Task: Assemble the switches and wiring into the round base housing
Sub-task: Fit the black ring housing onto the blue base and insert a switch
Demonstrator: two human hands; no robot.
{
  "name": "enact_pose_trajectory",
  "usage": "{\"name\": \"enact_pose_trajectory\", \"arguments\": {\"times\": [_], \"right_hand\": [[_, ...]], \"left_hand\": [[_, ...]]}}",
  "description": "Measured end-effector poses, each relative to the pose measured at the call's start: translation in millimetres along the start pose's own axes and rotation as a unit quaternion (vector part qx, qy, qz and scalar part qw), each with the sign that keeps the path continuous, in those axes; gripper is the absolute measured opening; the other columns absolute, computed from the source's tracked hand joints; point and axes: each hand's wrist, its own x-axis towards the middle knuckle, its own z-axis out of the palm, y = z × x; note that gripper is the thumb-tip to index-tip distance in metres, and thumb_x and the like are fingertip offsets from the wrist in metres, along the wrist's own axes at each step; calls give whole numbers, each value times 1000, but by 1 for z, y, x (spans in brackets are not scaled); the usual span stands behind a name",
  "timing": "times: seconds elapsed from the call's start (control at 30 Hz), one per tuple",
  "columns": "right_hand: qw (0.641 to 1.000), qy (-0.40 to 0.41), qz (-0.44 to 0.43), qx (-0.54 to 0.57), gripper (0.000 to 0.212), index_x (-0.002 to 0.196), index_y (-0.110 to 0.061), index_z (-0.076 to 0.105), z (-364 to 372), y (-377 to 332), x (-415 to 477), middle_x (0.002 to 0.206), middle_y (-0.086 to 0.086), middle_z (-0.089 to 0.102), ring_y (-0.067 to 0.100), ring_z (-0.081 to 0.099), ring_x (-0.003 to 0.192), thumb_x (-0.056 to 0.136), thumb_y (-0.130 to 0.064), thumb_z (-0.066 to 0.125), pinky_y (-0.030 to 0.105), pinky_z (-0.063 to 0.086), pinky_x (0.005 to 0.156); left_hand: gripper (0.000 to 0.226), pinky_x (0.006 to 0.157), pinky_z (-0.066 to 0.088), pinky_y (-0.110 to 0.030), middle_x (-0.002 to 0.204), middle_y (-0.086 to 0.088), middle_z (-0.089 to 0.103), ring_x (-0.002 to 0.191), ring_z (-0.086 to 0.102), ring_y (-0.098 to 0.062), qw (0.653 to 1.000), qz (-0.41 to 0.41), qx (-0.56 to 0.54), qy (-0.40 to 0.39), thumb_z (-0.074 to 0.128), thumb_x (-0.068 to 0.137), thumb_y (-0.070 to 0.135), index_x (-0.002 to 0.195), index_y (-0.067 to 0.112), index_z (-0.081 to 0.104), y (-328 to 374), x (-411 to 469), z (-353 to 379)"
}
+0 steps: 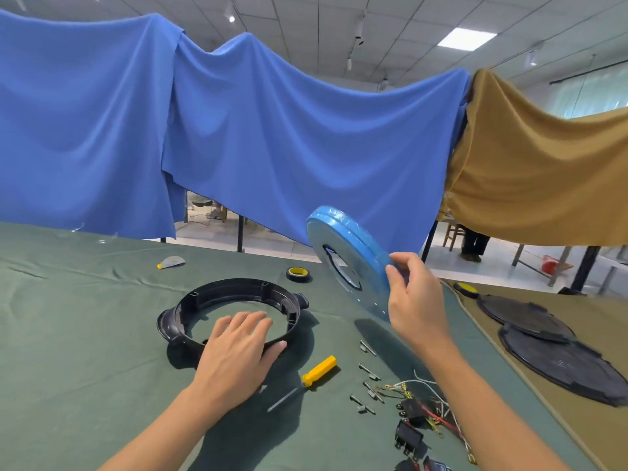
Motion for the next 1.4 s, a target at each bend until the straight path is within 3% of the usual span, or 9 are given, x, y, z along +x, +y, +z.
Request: {"name": "enact_pose_trajectory", "arguments": {"times": [0.13,0.27,0.33,0.43,0.57,0.7,0.83,1.1,1.4], "right_hand": [[990,23,59,129,15,96,-24,56,-22,-26,-15,92,-13,63,-7,59,80,99,-10,50,7,45,69],[920,36,190,341,18,101,-11,60,-43,-43,-33,94,2,67,7,64,81,101,-5,44,22,53,75],[863,24,247,441,21,97,-7,60,-54,-51,-45,86,4,71,11,67,75,102,-2,40,27,58,71],[807,26,308,503,22,93,-3,57,-71,-56,-62,80,10,69,15,67,66,100,6,38,33,58,69],[804,-10,373,463,22,106,-3,55,-79,-49,-83,92,17,65,27,61,76,100,5,35,48,52,80],[855,-115,393,320,29,96,-15,64,-82,-45,-102,83,4,72,19,64,63,102,-36,45,33,49,59],[886,-221,384,140,28,106,-15,58,-83,-37,-122,83,4,67,14,61,50,93,-39,59,29,52,54],[808,-465,357,63,32,93,-7,59,-103,-43,-137,60,11,60,18,51,44,94,-39,58,21,42,42],[790,-533,304,4,34,101,-8,58,-107,-41,-138,65,10,66,18,56,49,98,-42,50,22,43,46]], "left_hand": [[48,105,34,-33,139,3,54,130,46,-18,979,-119,-163,-24,43,100,50,135,18,52,13,2,-19],[64,112,32,-38,150,-5,44,138,40,-22,915,-204,-347,-13,44,98,50,149,13,33,22,1,-44],[60,106,39,-38,140,-6,55,128,51,-27,875,-245,-417,9,45,98,50,147,17,36,26,0,-58],[23,76,43,-16,95,15,69,89,64,-15,829,-291,-471,82,44,100,47,112,33,58,29,-9,-76],[17,80,51,-35,74,11,70,80,68,-16,815,-314,-471,125,53,97,36,97,27,68,28,-20,-94],[27,63,46,-32,70,3,67,80,61,-25,859,-326,-394,28,54,94,37,72,27,67,29,-32,-103],[35,60,43,-30,74,-9,65,70,53,-26,858,-381,-337,-73,55,92,32,83,2,71,19,-51,-106],[29,61,62,-40,75,-13,69,62,67,-28,848,-347,-265,-301,56,93,25,92,-3,67,2,-74,-129],[30,45,55,-29,80,-16,70,61,70,-30,864,-304,-187,-356,48,98,26,86,1,61,4,-73,-134]]}}
